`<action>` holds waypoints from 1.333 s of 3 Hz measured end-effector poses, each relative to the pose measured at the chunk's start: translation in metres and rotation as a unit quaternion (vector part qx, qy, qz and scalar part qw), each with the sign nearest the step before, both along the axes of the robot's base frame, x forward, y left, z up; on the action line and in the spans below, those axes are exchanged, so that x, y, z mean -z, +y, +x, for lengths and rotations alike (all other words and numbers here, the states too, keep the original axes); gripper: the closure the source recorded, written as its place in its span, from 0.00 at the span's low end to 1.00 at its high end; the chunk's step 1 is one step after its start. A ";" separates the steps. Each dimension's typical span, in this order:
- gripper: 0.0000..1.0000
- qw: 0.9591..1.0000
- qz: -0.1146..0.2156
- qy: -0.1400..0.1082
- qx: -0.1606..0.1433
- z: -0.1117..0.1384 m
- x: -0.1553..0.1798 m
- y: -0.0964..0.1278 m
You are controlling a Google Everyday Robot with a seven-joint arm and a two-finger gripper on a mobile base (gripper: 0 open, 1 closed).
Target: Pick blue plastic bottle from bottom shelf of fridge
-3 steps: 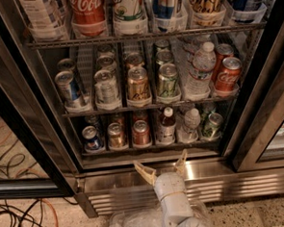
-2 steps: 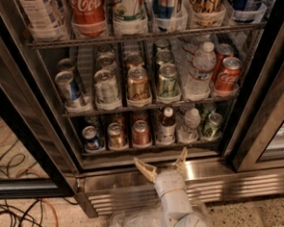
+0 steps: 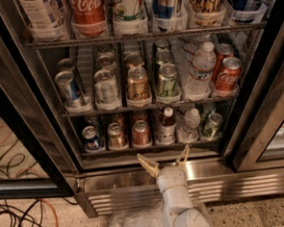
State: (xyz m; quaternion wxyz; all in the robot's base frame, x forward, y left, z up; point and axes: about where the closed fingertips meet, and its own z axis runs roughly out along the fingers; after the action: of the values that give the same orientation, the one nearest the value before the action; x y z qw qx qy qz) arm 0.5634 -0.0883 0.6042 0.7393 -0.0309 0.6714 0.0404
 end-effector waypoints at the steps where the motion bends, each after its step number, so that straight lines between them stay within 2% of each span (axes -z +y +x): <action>1: 0.00 1.000 -0.006 -0.002 0.006 0.010 0.007 -0.002; 2: 0.00 1.000 -0.010 -0.004 0.012 0.021 0.011 -0.005; 3: 0.00 0.999 -0.012 -0.013 0.044 0.048 0.006 -0.026; 4: 0.00 0.999 -0.012 -0.013 0.044 0.048 0.006 -0.026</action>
Offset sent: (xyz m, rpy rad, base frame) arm 0.0341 -0.0069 -0.0156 -0.0335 -0.0132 -0.0385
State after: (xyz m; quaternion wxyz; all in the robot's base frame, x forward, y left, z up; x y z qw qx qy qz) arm 0.6115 -0.1142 0.5978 0.7485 -0.0109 0.6630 -0.0008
